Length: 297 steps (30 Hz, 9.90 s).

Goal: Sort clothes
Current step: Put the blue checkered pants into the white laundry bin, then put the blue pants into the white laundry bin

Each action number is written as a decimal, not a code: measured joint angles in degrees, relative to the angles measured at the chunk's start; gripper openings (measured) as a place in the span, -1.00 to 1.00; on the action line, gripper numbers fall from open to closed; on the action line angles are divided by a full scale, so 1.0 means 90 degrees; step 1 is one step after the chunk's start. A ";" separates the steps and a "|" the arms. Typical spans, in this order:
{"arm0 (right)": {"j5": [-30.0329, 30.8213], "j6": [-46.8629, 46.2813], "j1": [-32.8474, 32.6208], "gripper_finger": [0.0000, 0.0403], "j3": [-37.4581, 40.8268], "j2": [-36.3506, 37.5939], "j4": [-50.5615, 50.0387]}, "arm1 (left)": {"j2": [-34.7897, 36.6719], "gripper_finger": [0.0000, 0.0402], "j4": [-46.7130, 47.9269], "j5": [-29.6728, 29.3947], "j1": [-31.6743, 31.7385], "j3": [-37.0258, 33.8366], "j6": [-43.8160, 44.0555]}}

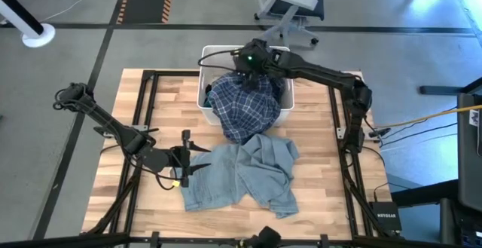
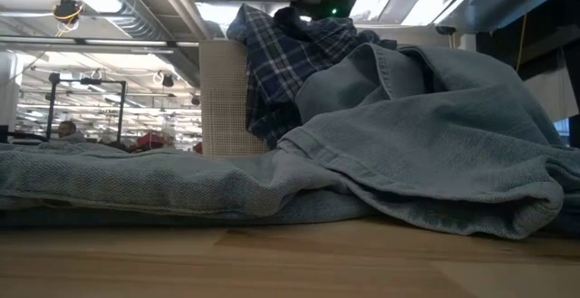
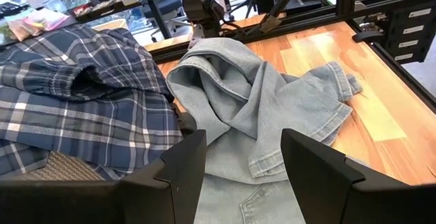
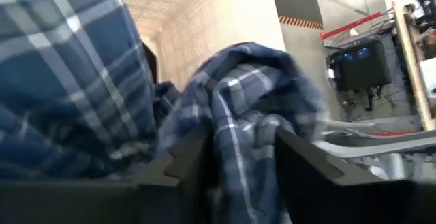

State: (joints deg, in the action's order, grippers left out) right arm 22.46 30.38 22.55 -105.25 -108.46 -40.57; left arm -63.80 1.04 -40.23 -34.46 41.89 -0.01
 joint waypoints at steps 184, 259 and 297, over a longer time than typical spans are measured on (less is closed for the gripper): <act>0.1068 -0.3492 -0.4714 0.24 0.2430 0.2171 -0.3847 | -0.0006 -0.07 0.0746 0.0000 0.0085 -0.0005 0.1096; -0.1428 -0.2677 -0.3679 -0.70 0.5606 0.1641 0.2689 | -0.0006 -0.07 0.0870 0.0022 0.0216 -0.0005 0.1171; 0.2611 0.0737 -0.3797 -0.70 -0.2324 0.2105 -0.0389 | -0.0006 -0.07 0.0816 0.0022 0.0209 -0.0005 0.0998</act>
State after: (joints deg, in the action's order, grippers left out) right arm 45.96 37.02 -11.63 -126.16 -89.52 -44.07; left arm -63.86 8.38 -40.03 -32.58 41.85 8.97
